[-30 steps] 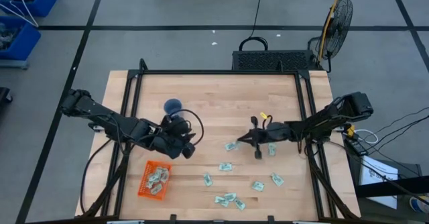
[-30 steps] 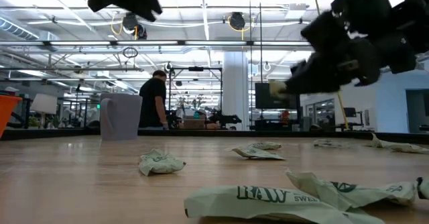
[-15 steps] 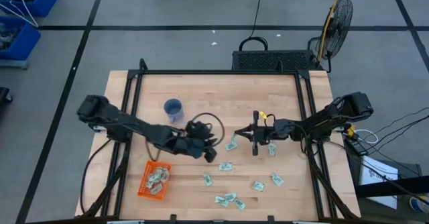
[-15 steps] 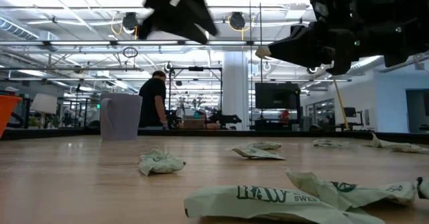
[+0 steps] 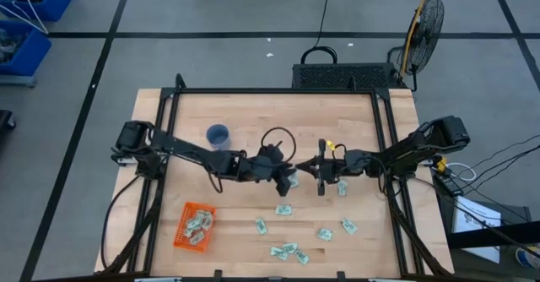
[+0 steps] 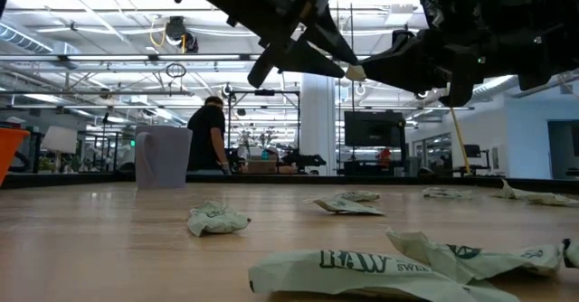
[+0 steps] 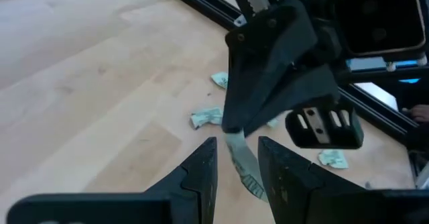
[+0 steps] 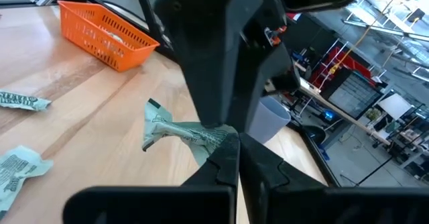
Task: Pick and place Stevia / Truvia into bins
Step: Put the stevia packet into the orange bin
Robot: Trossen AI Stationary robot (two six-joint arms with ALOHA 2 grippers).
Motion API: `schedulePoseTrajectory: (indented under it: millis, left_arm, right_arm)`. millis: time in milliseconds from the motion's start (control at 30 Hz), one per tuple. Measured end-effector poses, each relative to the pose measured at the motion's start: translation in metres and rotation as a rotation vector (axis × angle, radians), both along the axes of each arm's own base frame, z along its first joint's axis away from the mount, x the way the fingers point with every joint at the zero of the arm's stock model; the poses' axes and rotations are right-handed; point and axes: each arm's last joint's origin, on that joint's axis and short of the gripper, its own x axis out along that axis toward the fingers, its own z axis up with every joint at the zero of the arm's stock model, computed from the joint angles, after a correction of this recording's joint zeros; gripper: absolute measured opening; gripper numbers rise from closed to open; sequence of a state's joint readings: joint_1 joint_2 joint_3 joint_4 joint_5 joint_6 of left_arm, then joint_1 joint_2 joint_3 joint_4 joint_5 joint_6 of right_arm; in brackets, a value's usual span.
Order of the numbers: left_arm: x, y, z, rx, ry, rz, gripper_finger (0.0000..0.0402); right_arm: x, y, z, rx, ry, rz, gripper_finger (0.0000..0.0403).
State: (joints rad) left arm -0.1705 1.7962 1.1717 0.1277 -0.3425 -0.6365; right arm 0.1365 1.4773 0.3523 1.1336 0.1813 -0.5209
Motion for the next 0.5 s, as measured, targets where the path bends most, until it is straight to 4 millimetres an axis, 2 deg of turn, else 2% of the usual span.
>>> schedulePoseTrajectory:
  millis: [400,500]
  left_arm:
    - [0.0003,0.0004,-0.0003,-0.004,0.005,-0.03,0.0113]
    - [0.0024,-0.0001,-0.0071,-0.001,0.023,-0.029,0.0113]
  right_arm:
    - [0.0,0.0,0.0004,0.002,-0.004,0.0,0.0]
    - [0.0,0.0001,0.0007,0.005,-0.008,0.0,0.0]
